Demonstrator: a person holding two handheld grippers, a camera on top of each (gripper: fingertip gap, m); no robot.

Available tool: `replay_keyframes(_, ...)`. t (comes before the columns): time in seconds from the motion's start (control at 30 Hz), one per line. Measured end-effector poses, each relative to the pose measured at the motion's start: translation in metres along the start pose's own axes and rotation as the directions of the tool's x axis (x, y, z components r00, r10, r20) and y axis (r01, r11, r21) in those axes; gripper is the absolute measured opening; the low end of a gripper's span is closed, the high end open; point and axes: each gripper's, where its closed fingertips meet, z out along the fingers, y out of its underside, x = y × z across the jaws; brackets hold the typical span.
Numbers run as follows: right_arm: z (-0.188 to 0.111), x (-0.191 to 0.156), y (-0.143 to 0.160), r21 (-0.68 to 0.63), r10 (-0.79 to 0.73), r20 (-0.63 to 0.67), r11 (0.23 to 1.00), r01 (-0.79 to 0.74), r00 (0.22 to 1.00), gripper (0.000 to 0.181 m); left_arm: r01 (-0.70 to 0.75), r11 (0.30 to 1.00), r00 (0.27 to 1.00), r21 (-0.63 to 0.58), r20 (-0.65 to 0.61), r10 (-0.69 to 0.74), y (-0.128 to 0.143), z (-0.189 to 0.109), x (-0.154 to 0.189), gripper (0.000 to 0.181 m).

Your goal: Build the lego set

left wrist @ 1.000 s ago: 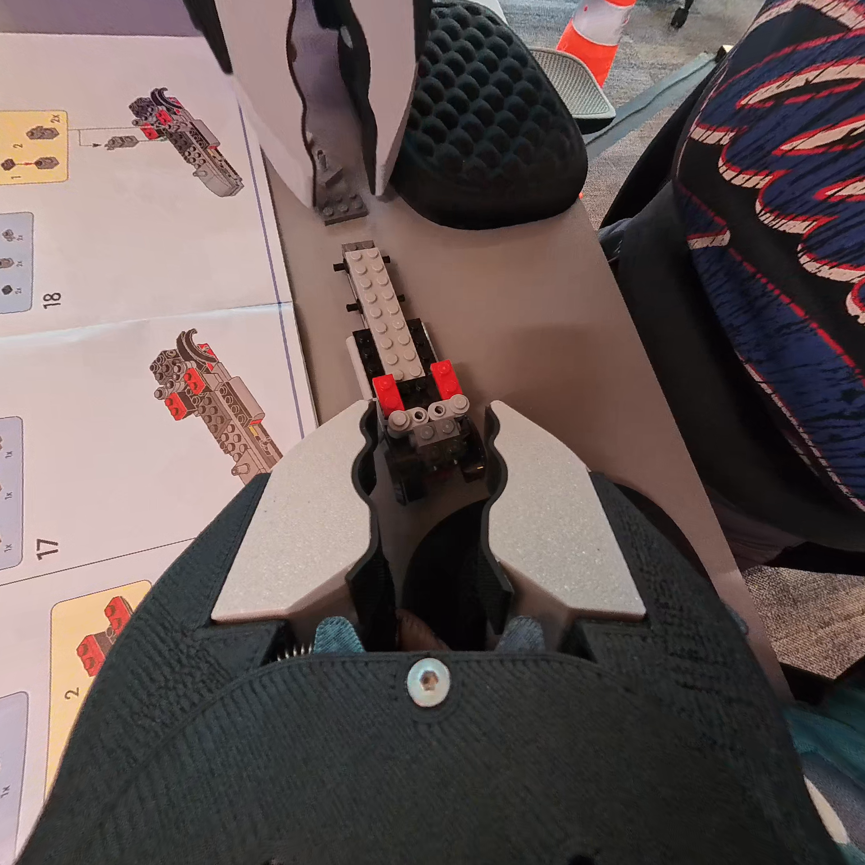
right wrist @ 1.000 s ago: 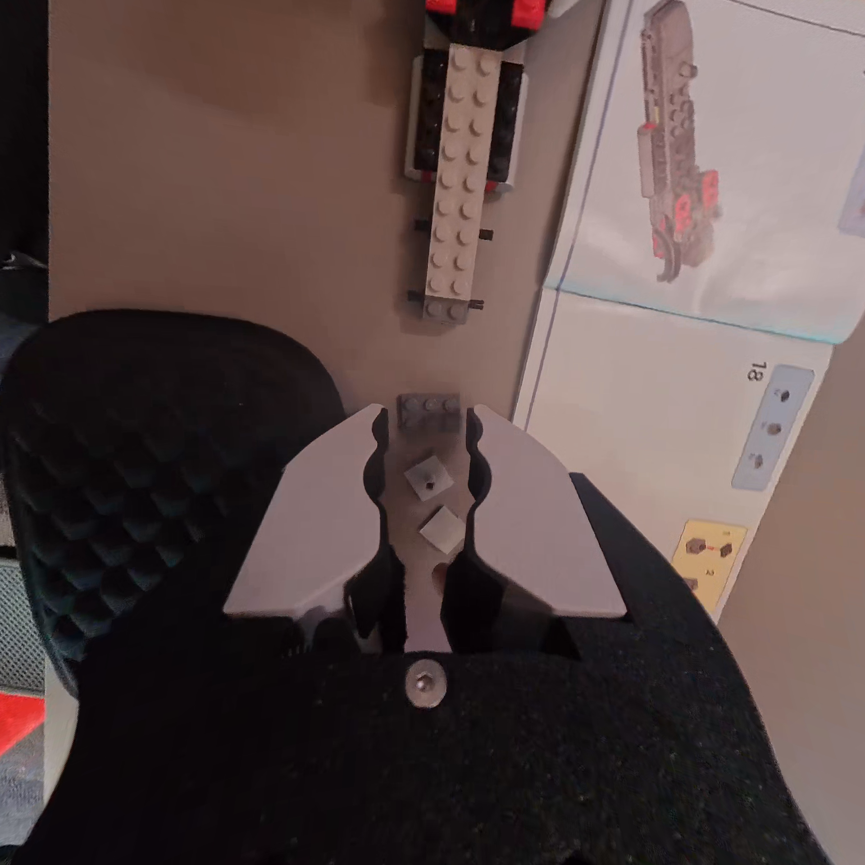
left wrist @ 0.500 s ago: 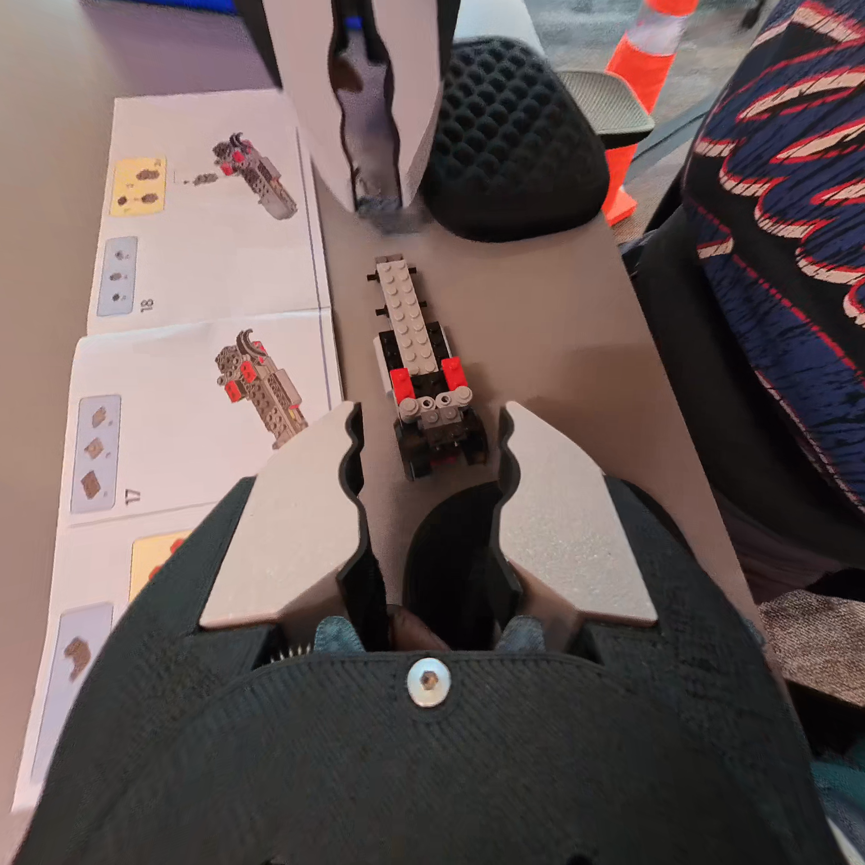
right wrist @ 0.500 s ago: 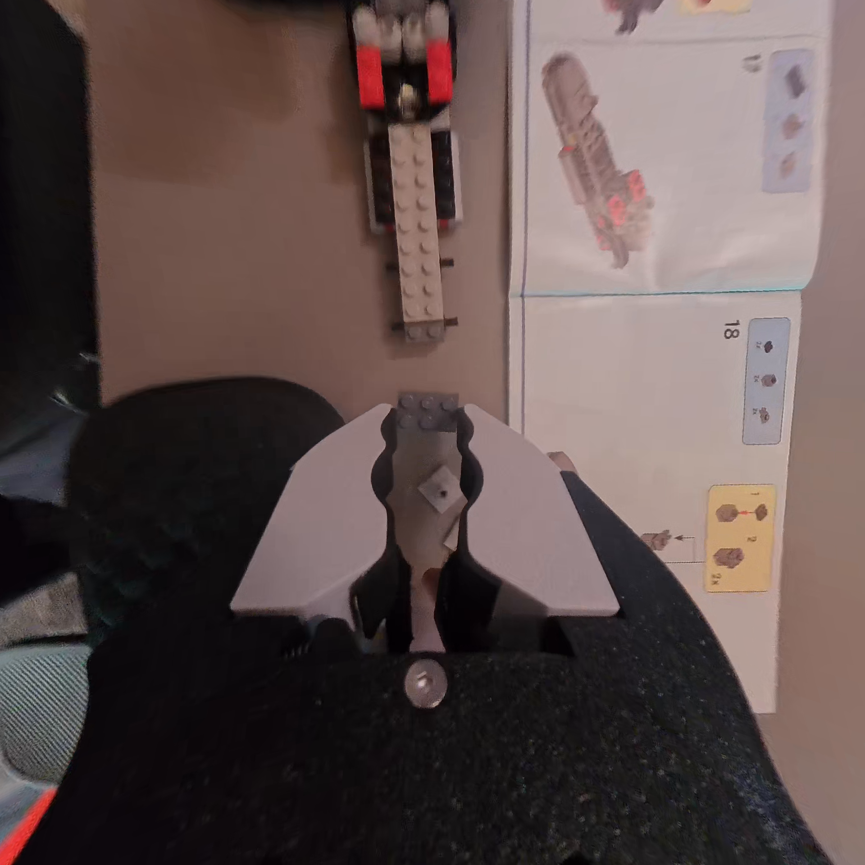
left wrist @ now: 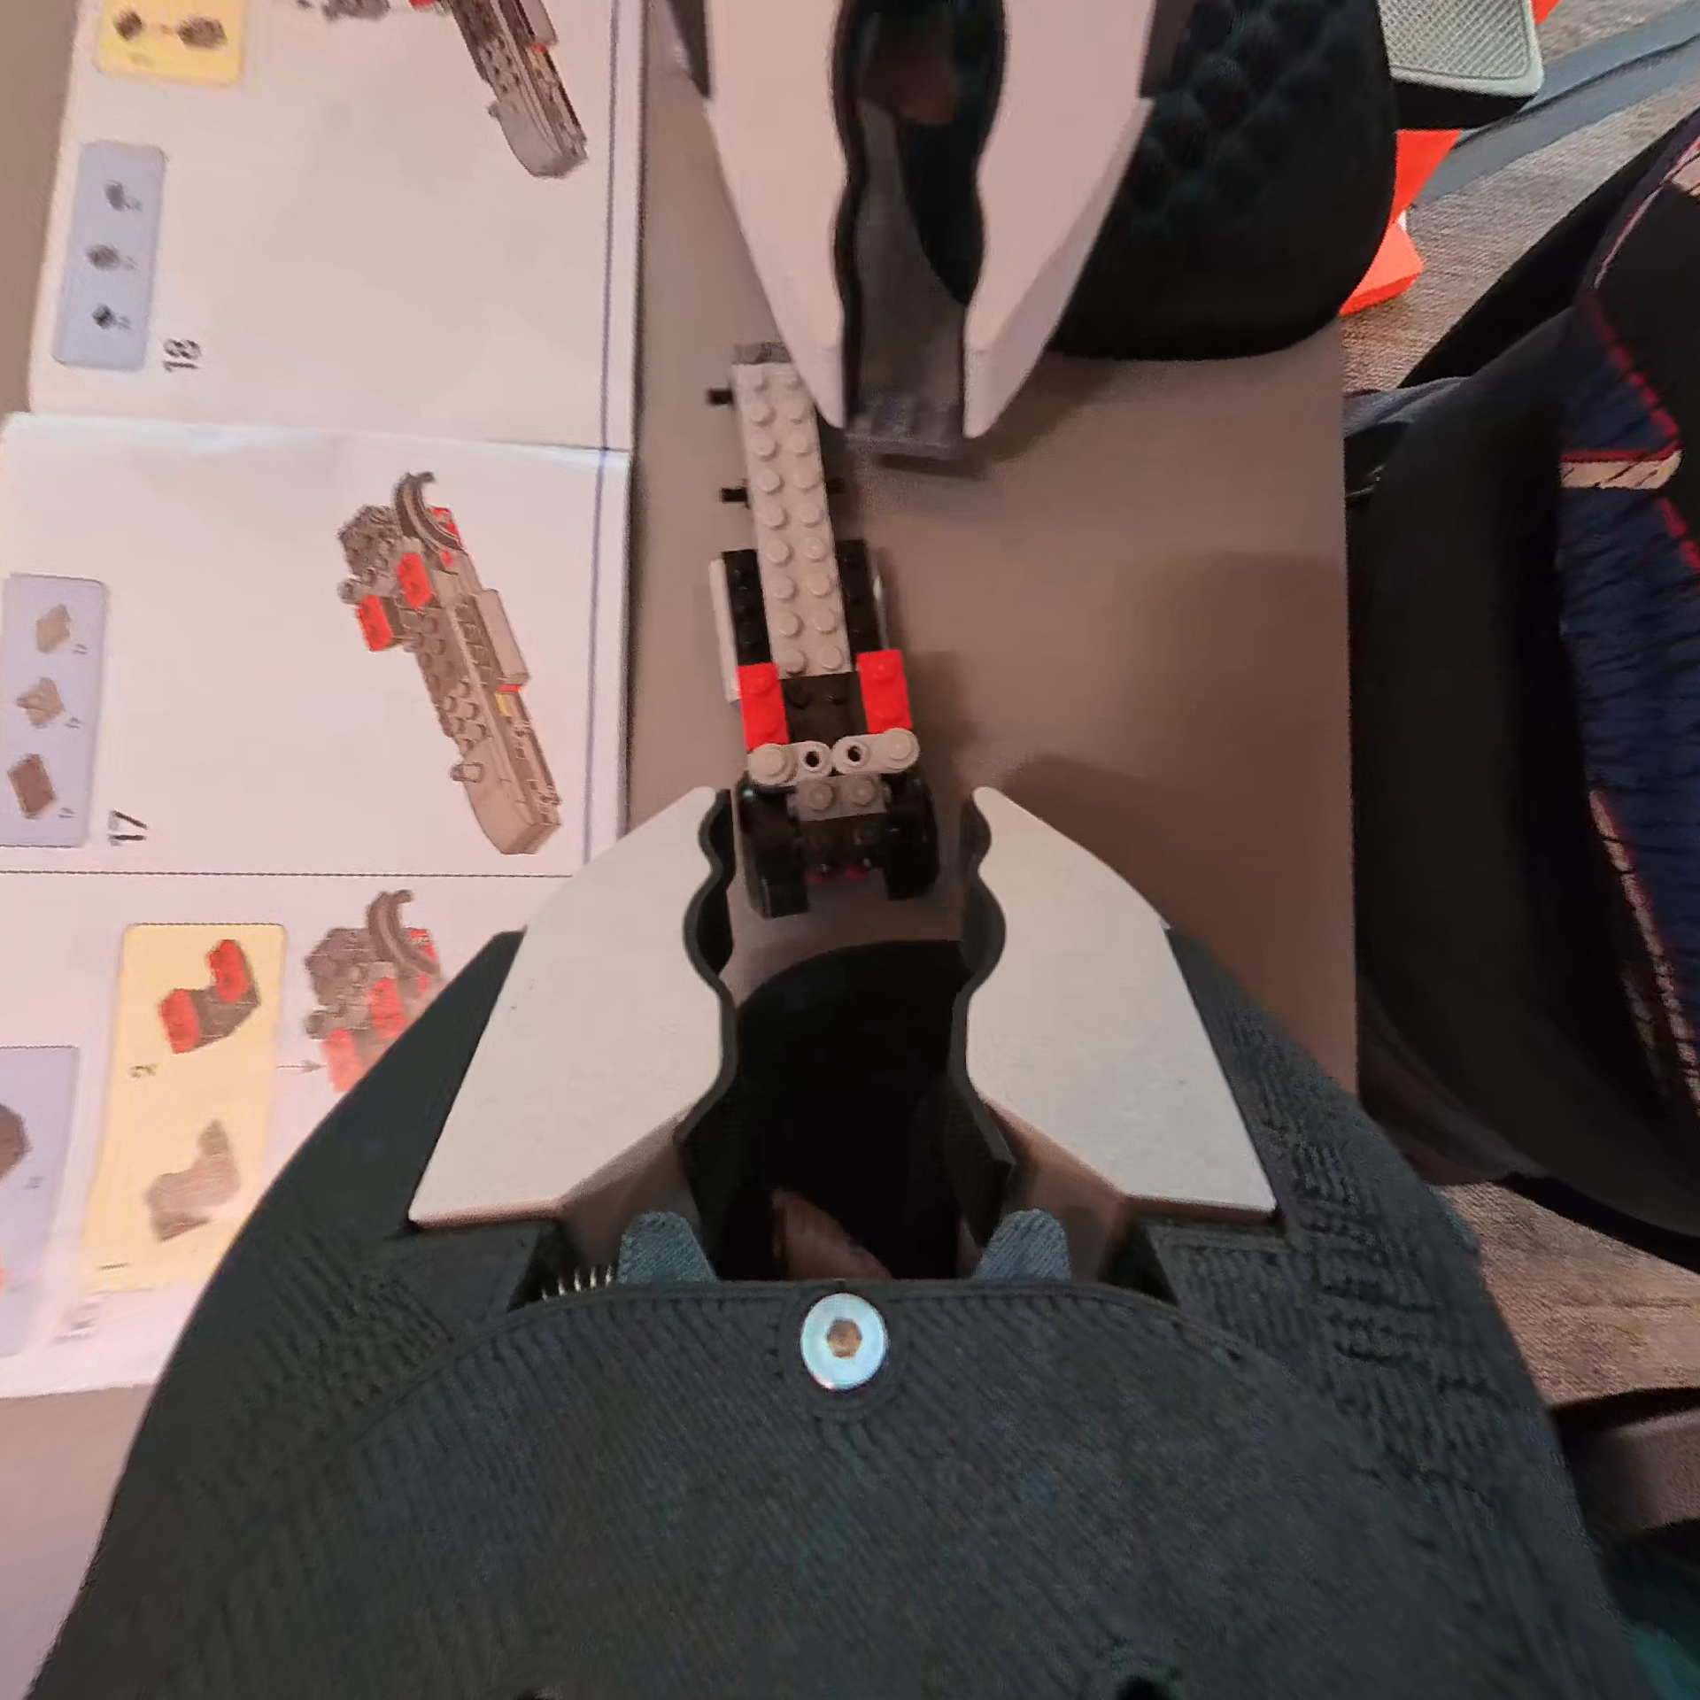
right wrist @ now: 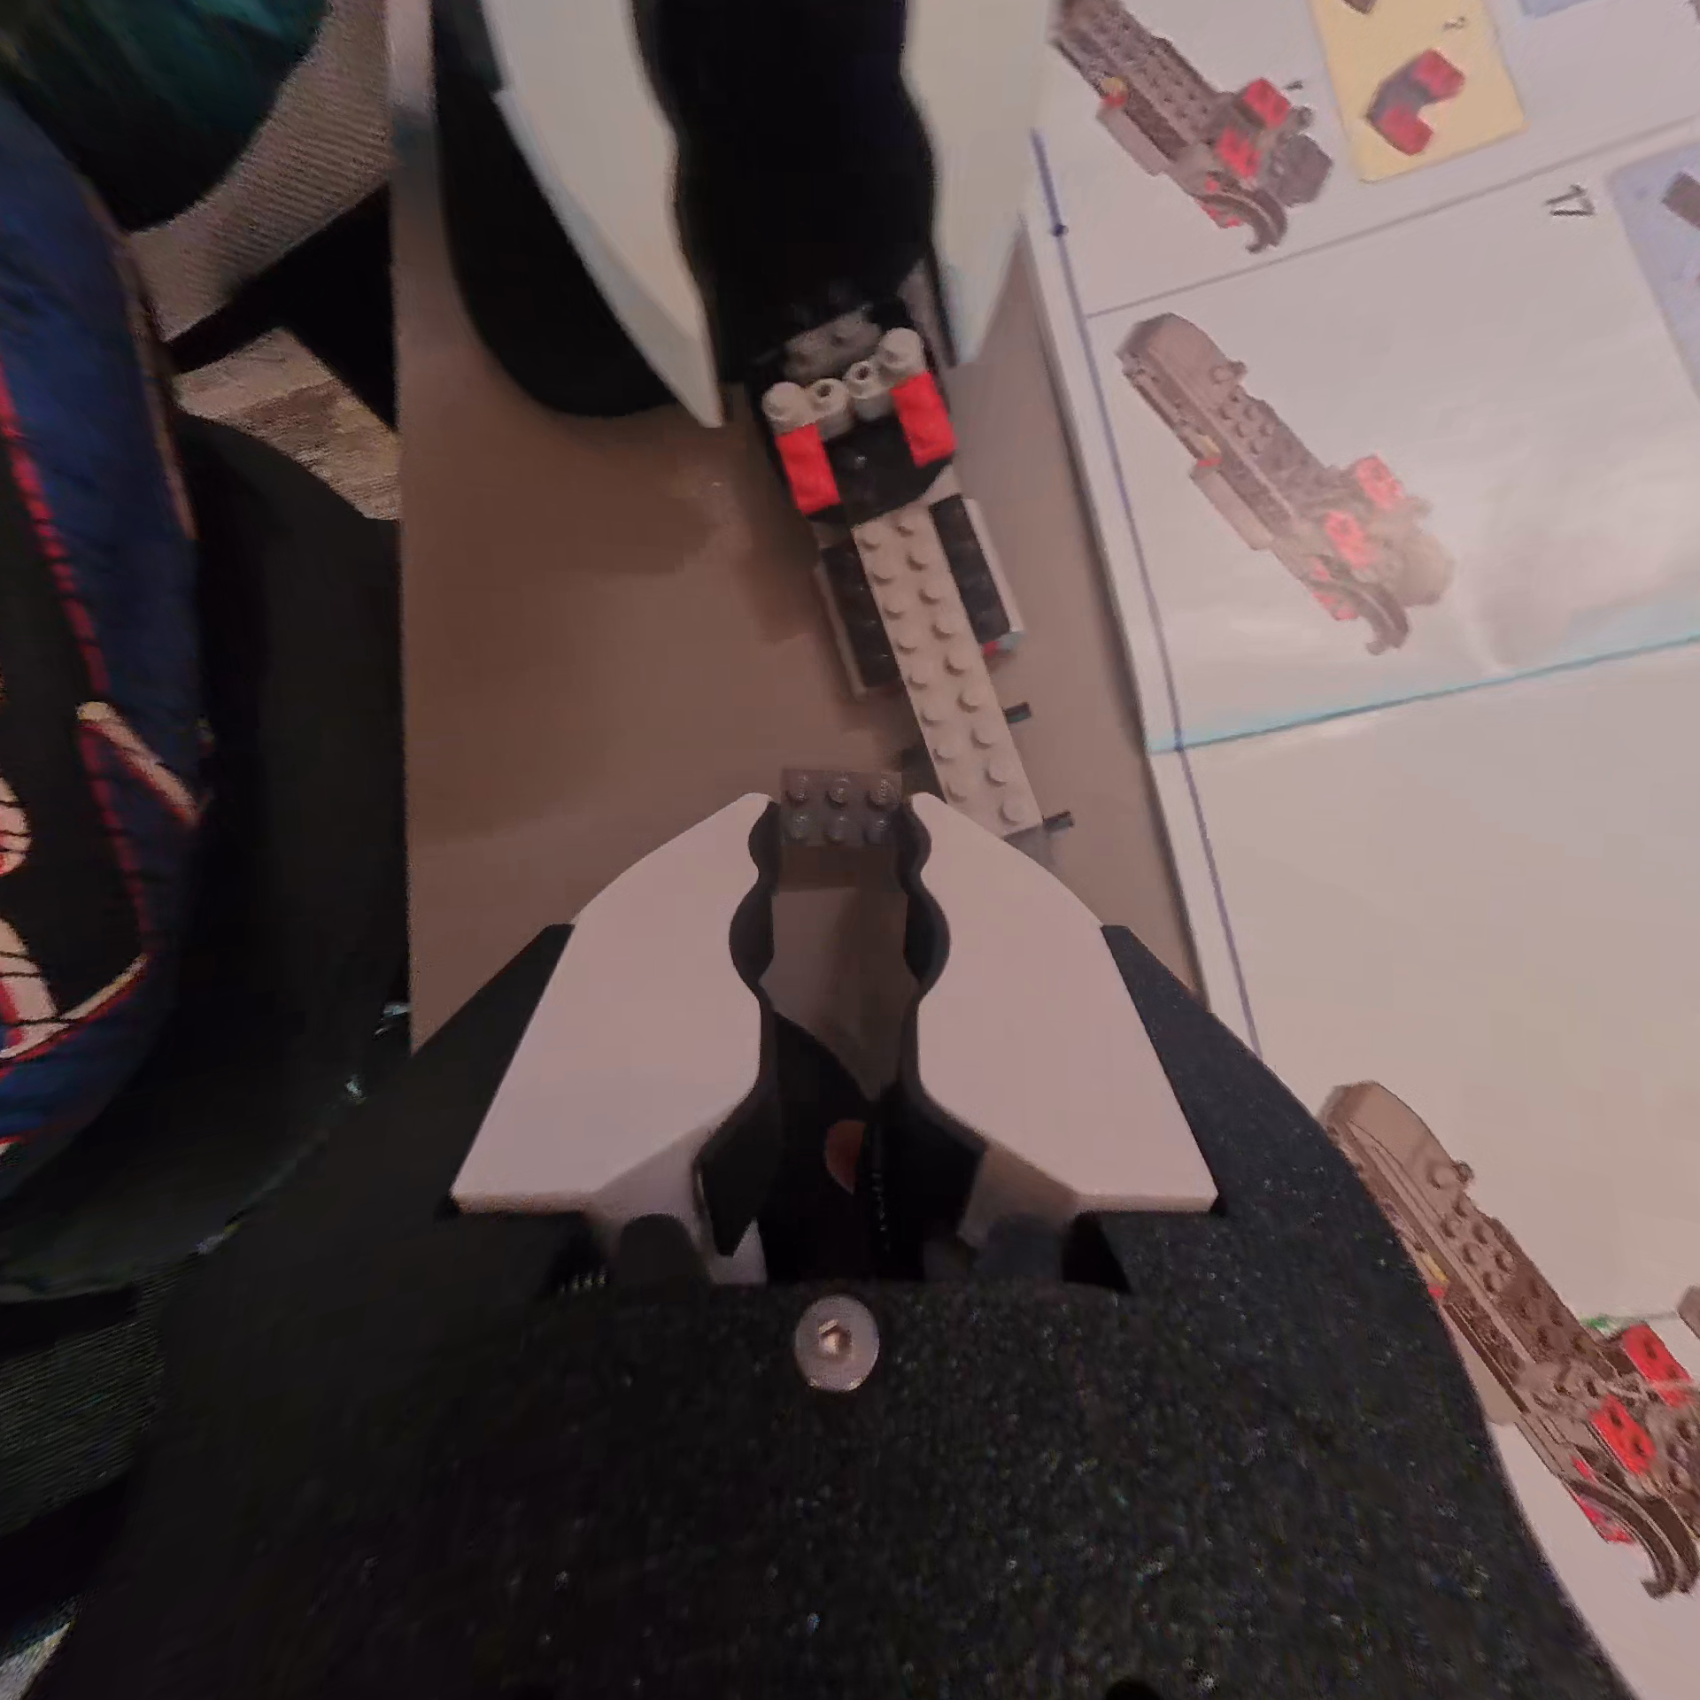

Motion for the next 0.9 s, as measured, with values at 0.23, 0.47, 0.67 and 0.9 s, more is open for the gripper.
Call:
replay_keyframes(0.23, -0.002, 0.017, 0.004, 0.025, 0.054, -0.056, 0.998, -0.052, 0.997, 0.024, 0.021, 1.000, 0.995, 0.022, -0.099, -0.018, -0.007, 0.014, 0.031, 0.042)
replay_keyframes(0.47, -0.018, 0.008, -0.013, 0.054, 0.191, -0.163, 0.981, -0.184, 0.968, 0.024, 0.045, 0.996, 0.994, 0.073, -0.098, -0.038, -0.013, 0.022, 0.039, 0.041)
replay_keyframes(0.67, 0.003, 0.003, -0.027, 0.036, 0.272, -0.252, 0.962, -0.271, 0.929, 0.024, 0.043, 0.989, 0.996, 0.139, -0.085, -0.031, -0.015, 0.019, 0.036, 0.041)
replay_keyframes(0.9, 0.006, 0.000, -0.030, 0.006, 0.304, -0.282, 0.949, -0.315, 0.910, 0.024, 0.015, 0.987, 0.998, 0.160, -0.064, -0.005, -0.014, 0.020, 0.036, 0.039)
